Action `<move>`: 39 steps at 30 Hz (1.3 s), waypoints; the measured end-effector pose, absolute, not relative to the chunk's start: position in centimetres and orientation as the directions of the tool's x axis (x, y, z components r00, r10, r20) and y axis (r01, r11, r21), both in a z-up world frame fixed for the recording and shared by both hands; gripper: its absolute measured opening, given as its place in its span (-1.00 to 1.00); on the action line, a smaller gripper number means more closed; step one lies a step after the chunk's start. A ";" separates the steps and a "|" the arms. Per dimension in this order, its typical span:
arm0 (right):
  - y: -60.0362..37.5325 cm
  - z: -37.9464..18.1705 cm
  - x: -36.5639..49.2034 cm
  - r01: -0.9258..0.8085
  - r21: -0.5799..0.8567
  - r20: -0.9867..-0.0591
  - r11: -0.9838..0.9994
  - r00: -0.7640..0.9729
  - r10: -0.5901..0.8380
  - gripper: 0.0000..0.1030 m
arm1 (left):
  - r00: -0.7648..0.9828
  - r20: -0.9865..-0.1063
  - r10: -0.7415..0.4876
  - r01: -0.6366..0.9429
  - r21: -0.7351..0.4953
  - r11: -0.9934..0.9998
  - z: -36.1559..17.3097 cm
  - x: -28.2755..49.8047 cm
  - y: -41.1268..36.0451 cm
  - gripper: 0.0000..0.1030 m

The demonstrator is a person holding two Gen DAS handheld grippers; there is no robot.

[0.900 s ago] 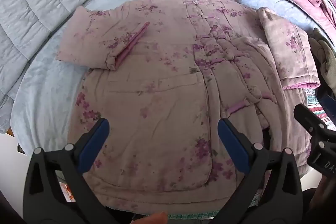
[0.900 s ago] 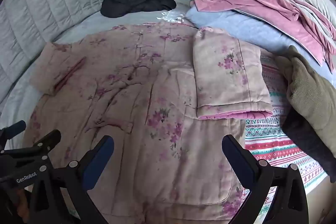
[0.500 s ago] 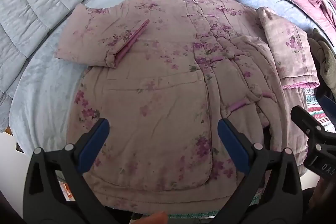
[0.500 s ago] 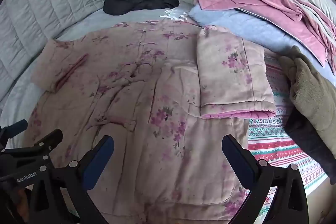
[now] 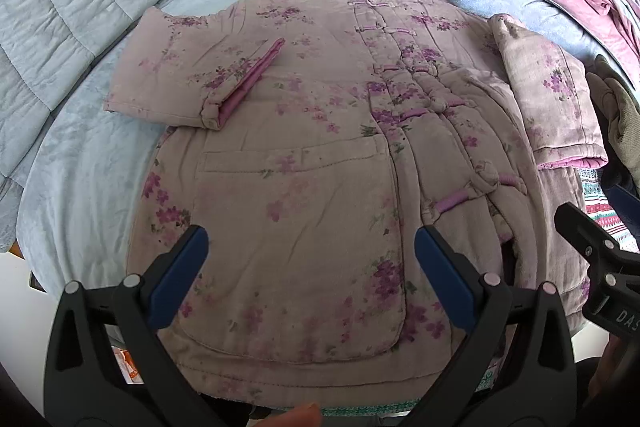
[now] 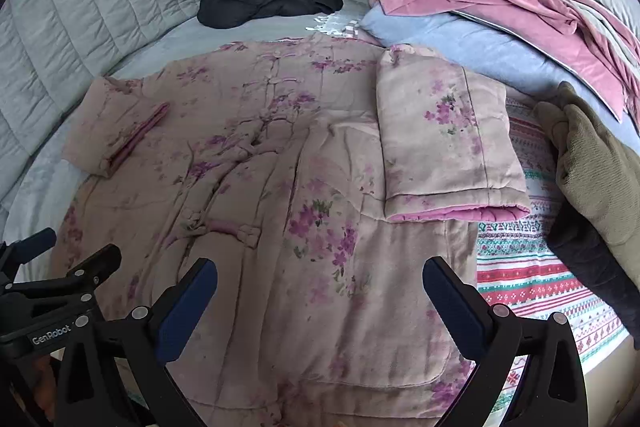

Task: Fold large clothes

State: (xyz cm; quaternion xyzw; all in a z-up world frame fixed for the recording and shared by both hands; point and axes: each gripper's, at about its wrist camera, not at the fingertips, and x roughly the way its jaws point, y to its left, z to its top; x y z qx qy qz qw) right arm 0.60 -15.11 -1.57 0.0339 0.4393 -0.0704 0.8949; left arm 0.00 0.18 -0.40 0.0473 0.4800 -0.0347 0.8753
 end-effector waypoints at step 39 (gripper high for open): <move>-15.1 -1.7 0.6 0.157 0.013 -0.794 0.987 0.602 -0.086 1.00 | 0.540 -0.841 -0.021 0.101 0.040 0.994 -0.4 0.3 0.6 0.99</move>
